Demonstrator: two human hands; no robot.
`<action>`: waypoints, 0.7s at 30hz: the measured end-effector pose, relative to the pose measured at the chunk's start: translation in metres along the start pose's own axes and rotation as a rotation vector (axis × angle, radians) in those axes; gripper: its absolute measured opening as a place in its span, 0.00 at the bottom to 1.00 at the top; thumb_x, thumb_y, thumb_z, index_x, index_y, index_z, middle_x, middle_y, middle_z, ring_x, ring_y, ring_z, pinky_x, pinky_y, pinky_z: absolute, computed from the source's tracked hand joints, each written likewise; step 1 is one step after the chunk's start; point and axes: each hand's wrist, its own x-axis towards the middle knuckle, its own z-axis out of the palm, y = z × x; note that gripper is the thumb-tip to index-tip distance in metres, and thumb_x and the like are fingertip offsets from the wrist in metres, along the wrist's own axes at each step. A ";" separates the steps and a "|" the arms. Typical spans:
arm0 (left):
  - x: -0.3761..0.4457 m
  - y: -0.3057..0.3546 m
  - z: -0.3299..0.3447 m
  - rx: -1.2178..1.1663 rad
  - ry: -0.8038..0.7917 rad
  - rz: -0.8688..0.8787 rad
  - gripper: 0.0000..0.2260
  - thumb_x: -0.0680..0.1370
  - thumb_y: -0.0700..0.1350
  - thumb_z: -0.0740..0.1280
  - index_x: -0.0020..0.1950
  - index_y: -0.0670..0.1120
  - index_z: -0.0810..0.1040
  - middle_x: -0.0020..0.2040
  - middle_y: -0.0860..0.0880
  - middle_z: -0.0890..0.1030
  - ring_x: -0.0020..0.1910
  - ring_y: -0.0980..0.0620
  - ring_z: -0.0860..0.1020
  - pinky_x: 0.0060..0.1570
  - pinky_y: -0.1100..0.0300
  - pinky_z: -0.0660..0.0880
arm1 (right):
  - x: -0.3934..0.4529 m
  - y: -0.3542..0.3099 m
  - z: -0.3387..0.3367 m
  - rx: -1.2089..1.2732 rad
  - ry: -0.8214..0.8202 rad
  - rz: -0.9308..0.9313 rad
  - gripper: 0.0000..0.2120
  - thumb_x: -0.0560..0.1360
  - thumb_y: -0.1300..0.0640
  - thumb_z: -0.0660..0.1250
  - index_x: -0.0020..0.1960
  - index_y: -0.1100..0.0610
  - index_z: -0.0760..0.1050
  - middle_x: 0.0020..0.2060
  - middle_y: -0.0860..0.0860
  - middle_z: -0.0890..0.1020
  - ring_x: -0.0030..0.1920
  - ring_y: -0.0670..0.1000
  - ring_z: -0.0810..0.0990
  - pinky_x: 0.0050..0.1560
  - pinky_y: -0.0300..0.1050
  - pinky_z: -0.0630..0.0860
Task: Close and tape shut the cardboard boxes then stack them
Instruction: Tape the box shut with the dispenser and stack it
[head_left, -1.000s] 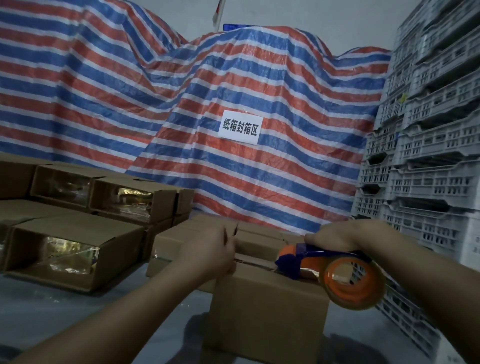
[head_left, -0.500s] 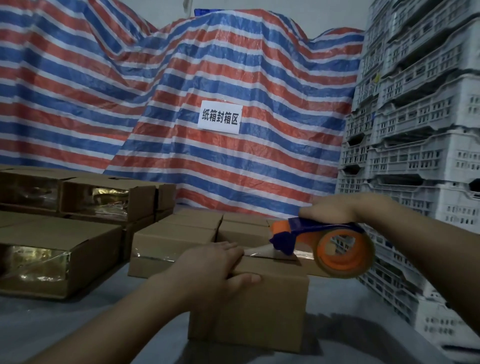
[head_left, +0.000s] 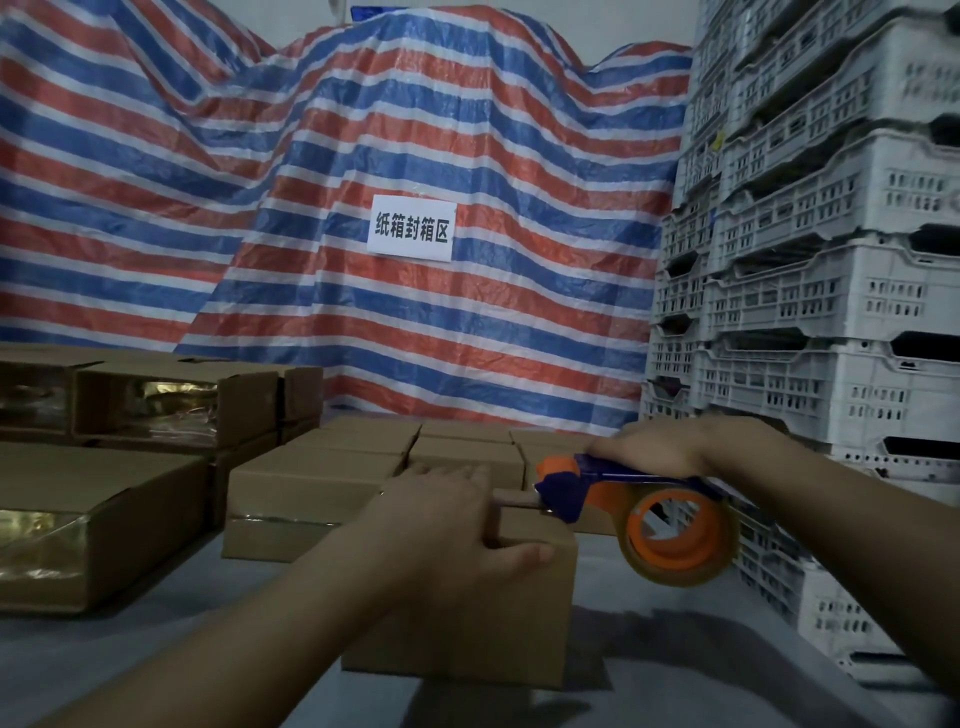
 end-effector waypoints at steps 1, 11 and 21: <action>0.005 0.008 0.003 -0.010 -0.018 0.014 0.33 0.70 0.77 0.53 0.61 0.54 0.71 0.57 0.53 0.77 0.51 0.55 0.74 0.46 0.58 0.69 | 0.000 0.001 0.001 0.027 0.008 0.000 0.25 0.82 0.34 0.49 0.63 0.45 0.76 0.56 0.51 0.82 0.55 0.50 0.80 0.66 0.52 0.71; 0.010 0.013 0.021 -0.023 -0.020 0.053 0.31 0.72 0.75 0.53 0.64 0.55 0.71 0.61 0.52 0.76 0.55 0.55 0.74 0.51 0.57 0.69 | -0.014 0.012 -0.011 0.004 0.058 -0.064 0.23 0.83 0.37 0.50 0.46 0.50 0.76 0.34 0.47 0.79 0.35 0.46 0.77 0.46 0.44 0.71; 0.010 0.015 0.014 -0.099 -0.058 0.100 0.37 0.73 0.75 0.54 0.77 0.64 0.45 0.72 0.51 0.69 0.66 0.51 0.71 0.55 0.56 0.67 | -0.034 0.047 0.016 0.080 0.029 0.004 0.26 0.82 0.33 0.49 0.33 0.32 0.79 0.24 0.31 0.77 0.25 0.31 0.74 0.39 0.40 0.66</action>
